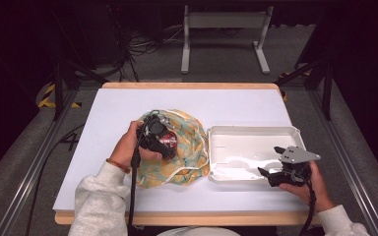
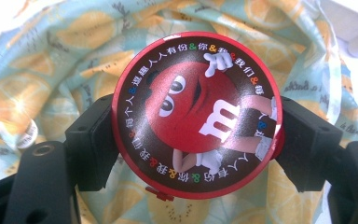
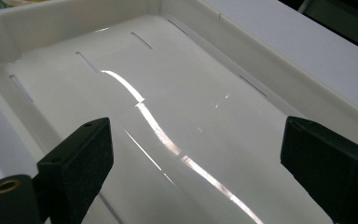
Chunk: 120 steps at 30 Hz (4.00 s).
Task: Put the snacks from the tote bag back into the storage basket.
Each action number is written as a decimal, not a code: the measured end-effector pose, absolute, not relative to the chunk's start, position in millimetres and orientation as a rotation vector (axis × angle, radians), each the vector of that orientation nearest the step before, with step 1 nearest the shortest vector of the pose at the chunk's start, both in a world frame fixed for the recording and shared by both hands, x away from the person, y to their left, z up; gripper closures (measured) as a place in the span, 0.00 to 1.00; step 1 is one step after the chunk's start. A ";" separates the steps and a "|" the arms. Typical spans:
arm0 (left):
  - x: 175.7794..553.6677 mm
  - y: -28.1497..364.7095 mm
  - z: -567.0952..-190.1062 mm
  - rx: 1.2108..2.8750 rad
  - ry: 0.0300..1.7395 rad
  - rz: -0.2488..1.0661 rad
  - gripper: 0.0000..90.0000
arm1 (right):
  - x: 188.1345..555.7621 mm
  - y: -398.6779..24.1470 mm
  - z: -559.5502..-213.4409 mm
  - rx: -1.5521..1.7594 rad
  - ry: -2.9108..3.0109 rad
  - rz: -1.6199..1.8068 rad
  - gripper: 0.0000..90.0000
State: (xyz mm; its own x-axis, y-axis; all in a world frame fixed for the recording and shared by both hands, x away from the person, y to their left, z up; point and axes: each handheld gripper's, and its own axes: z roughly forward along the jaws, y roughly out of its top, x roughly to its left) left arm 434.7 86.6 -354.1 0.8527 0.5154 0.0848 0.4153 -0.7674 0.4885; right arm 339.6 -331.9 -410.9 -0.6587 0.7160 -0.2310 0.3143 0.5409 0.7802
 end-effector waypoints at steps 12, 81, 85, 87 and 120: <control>437.9 78.4 -336.2 2.570 0.645 0.327 0.27 | 339.7 -331.7 -410.1 0.826 2.236 0.977 0.10; 431.3 -29.9 -316.9 2.590 0.328 0.244 0.28 | 339.2 -334.1 -409.9 0.827 2.245 0.970 0.09; 429.3 -36.9 -319.3 2.591 0.304 0.228 0.28 | 339.4 -334.3 -410.2 0.829 2.246 0.968 0.09; 429.1 -42.0 -320.8 2.595 0.296 0.226 0.28 | 339.5 -334.8 -410.3 0.830 2.245 0.968 0.09; 429.3 -84.8 -353.0 2.627 0.255 0.132 0.27 | 339.8 -334.4 -411.1 0.821 2.262 0.957 0.09</control>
State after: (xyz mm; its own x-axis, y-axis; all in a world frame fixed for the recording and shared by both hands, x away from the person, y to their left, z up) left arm 429.3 -84.8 -353.0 0.9779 0.2037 0.0468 0.1560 -0.8605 0.4850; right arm 339.8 -334.4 -411.1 -0.6655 0.7065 -0.2408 0.3194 0.5611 0.7636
